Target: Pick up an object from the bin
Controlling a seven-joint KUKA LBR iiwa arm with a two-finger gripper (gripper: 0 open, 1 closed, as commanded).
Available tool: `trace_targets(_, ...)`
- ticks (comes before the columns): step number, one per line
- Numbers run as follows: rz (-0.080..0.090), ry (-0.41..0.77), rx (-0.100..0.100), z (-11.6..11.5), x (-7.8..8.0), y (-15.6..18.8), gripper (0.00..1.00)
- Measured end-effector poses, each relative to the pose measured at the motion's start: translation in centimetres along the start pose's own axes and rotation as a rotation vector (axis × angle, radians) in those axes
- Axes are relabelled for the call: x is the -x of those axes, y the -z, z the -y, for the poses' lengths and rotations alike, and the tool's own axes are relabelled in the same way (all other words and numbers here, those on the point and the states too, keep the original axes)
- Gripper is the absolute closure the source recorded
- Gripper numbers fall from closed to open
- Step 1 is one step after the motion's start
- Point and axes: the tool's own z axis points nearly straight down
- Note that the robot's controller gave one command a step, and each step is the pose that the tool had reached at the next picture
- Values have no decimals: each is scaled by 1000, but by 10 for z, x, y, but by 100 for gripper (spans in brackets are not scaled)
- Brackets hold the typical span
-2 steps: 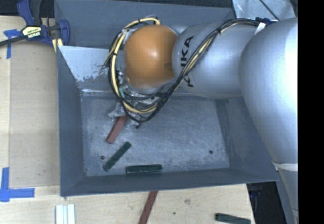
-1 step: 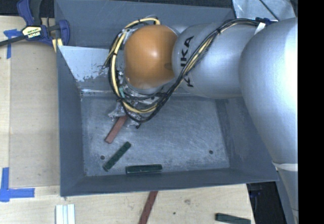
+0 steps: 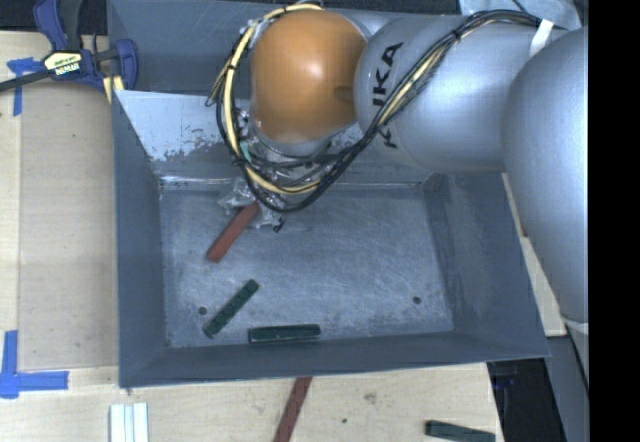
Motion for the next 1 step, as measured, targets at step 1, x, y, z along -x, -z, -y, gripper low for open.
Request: trace_targets(1, 3, 91, -3, -28, -3, 89, 100)
